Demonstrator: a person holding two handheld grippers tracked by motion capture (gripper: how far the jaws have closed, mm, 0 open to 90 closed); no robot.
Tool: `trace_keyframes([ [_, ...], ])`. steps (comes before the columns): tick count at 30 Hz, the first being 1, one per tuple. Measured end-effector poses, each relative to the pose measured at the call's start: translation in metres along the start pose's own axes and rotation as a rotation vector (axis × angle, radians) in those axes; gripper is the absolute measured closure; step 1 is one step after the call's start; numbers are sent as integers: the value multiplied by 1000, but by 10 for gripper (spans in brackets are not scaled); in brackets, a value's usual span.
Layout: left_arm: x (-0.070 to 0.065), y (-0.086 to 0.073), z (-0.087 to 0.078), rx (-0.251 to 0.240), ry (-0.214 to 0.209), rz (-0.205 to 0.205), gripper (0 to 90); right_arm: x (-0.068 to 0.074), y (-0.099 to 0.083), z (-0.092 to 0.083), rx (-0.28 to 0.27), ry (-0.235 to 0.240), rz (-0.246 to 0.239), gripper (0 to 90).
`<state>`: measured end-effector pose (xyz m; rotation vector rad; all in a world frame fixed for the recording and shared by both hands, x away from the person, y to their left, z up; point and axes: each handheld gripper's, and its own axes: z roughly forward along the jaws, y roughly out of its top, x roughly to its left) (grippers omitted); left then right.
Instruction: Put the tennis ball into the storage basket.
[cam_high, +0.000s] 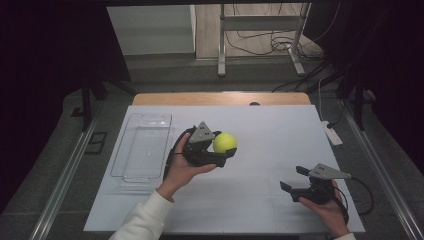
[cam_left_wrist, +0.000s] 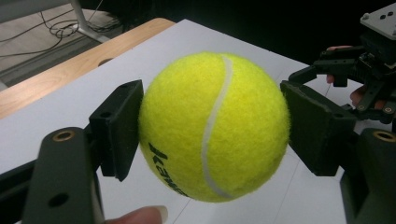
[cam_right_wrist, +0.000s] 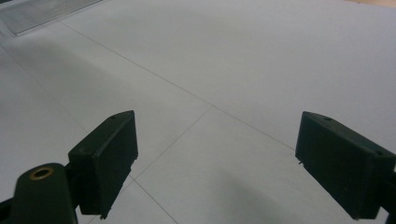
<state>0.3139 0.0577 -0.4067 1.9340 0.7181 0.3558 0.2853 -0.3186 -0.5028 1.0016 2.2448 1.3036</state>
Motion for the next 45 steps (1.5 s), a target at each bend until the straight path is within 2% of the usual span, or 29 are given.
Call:
trace_keyframes([
  [21, 13, 2, -13, -34, 37, -25, 264, 0, 0, 0, 1, 0, -2, 136],
  [45, 33, 0, -28, -63, 109, -56, 264, 0, 0, 0, 0, 0, -1, 136],
])
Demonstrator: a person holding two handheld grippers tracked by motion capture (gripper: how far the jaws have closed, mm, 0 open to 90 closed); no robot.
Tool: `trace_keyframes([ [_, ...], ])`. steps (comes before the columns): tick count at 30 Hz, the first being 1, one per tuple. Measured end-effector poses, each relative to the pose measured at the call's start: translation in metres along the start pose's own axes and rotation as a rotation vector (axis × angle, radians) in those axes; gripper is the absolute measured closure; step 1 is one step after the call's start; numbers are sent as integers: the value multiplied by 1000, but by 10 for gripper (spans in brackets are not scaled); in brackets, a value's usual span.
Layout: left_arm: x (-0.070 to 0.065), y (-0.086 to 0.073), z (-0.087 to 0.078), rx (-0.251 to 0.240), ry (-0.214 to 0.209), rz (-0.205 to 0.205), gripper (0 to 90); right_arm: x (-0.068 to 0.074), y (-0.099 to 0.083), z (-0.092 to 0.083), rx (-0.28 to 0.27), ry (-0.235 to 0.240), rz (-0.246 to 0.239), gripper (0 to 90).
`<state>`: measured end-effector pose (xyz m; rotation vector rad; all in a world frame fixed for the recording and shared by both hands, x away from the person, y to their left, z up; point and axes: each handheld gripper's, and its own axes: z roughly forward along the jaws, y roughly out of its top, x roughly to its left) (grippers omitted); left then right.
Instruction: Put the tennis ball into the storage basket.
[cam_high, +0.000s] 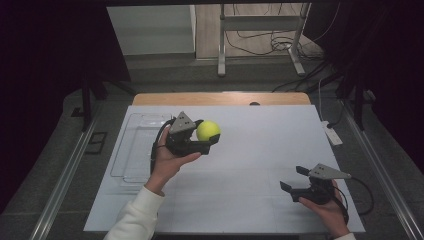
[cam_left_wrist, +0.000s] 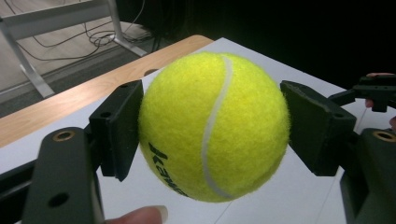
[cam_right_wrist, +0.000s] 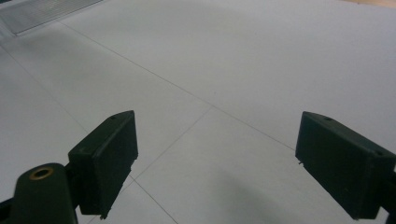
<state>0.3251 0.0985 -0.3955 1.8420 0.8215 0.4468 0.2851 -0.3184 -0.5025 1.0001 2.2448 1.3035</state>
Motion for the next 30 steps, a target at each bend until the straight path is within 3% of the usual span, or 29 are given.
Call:
trace_keyframes([
  [30, 32, -3, -18, -21, 97, -42, 264, 0, 0, 0, -3, 0, 4, 136],
])
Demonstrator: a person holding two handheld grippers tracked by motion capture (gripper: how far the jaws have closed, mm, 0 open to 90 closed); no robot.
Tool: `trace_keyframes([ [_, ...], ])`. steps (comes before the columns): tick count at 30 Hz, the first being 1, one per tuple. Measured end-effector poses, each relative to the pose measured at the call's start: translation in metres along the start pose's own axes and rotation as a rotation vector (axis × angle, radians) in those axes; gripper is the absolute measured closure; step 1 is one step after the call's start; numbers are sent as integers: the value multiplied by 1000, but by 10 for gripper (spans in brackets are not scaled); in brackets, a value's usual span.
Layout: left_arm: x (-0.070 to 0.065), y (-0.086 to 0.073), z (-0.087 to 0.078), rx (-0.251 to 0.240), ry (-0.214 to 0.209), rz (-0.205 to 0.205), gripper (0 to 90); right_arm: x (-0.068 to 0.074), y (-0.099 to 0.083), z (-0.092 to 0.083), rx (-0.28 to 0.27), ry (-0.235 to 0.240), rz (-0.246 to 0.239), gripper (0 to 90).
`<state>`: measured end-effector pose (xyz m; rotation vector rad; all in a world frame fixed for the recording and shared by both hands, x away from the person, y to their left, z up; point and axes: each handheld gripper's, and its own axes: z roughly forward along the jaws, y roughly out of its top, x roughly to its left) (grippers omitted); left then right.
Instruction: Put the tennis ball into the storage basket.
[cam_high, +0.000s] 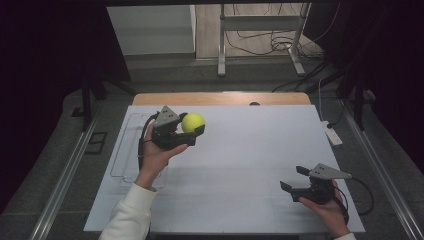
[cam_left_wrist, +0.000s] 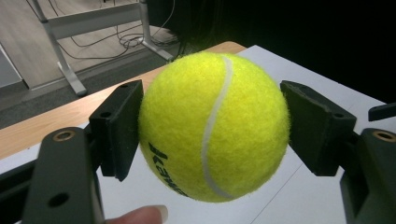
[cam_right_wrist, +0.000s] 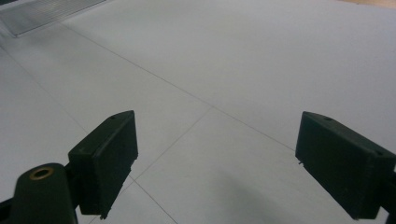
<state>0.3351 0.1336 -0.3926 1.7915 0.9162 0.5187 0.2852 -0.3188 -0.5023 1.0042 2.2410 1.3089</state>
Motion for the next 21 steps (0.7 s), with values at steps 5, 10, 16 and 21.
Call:
trace_keyframes([
  [5, 7, -1, -2, 1, 18, -15, 264, 0, 0, 0, 1, 0, -1, 136],
  [10, 13, -3, -3, 0, 32, -26, 264, 0, 0, 0, 0, 0, -1, 136],
  [16, 19, -4, -4, 1, 49, -38, 264, 0, 0, 0, 0, 0, -3, 136],
  [21, 29, -7, -5, 3, 75, -56, 264, 0, 0, 0, 2, -1, -4, 136],
])
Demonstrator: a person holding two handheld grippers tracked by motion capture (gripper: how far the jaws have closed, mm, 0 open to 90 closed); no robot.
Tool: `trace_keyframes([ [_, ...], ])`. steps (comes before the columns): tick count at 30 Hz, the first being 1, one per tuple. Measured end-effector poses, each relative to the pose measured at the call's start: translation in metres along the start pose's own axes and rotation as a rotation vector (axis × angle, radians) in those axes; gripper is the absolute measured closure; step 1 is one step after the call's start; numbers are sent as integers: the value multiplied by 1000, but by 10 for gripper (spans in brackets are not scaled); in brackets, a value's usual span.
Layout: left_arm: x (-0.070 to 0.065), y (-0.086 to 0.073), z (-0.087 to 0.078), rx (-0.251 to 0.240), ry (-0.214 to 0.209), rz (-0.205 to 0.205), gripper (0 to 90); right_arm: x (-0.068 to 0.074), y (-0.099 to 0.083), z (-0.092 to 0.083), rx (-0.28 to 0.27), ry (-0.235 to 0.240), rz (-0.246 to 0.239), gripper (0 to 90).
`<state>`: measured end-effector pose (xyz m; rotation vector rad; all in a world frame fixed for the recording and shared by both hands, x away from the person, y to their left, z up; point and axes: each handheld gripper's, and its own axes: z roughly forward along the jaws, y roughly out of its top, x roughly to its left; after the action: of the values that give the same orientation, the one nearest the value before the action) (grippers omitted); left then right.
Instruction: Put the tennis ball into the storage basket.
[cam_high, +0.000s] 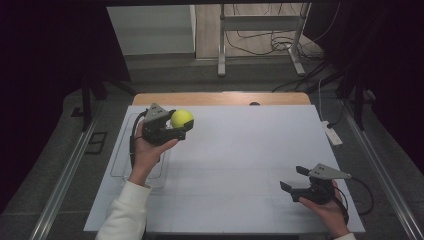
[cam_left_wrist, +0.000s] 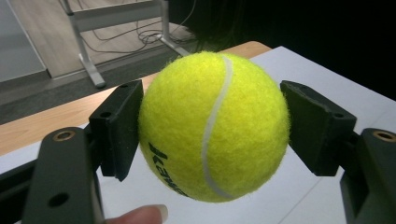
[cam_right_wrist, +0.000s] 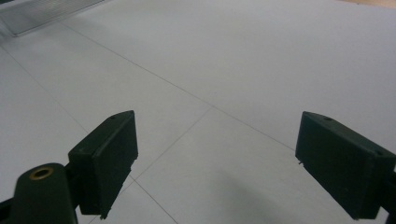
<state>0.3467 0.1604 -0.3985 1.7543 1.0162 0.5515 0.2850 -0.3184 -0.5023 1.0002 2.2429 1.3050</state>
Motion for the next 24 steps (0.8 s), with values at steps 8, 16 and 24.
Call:
trace_keyframes([
  [8, 13, -3, -2, 2, 38, -22, 264, 0, 0, 0, 3, -2, -1, 136],
  [16, 23, -5, -5, 1, 67, -42, 264, 0, 0, 0, 2, -1, -1, 136],
  [24, 30, -6, -9, -12, 95, -42, 264, 0, 0, 0, 3, -2, -2, 136],
])
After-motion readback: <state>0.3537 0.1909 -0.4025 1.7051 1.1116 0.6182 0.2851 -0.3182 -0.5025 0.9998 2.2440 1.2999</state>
